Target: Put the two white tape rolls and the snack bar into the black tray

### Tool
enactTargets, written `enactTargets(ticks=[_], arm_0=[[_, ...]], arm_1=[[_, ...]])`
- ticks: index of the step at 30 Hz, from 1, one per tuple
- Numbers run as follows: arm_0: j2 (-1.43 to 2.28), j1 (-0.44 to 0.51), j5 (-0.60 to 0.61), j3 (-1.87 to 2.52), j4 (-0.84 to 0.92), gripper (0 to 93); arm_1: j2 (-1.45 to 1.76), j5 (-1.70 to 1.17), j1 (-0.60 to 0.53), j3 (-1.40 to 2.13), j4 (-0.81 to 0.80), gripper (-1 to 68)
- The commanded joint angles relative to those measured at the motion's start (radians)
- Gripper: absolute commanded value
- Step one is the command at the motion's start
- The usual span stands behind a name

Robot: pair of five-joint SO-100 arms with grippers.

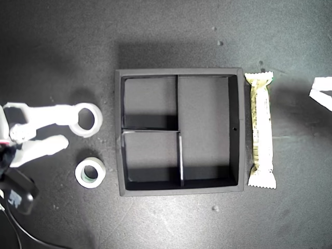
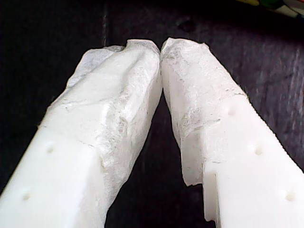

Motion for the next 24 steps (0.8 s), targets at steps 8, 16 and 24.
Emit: enactTargets(ticks=[8, 16, 24], arm_0=[[-0.552, 0.029, -0.023, -0.238, -0.061, 18.0], [-0.724, 0.005, -0.031, -0.275, -0.104, 17.1], [-0.864, -0.146, -0.038, -0.304, -0.095, 3.2]], arm_1=[[0.006, -0.098, -0.041, 0.012, 0.034, -0.3], [0.006, -0.118, -0.064, 0.012, 0.052, -0.3], [0.006, -0.249, -0.078, -0.025, -0.064, -0.3]])
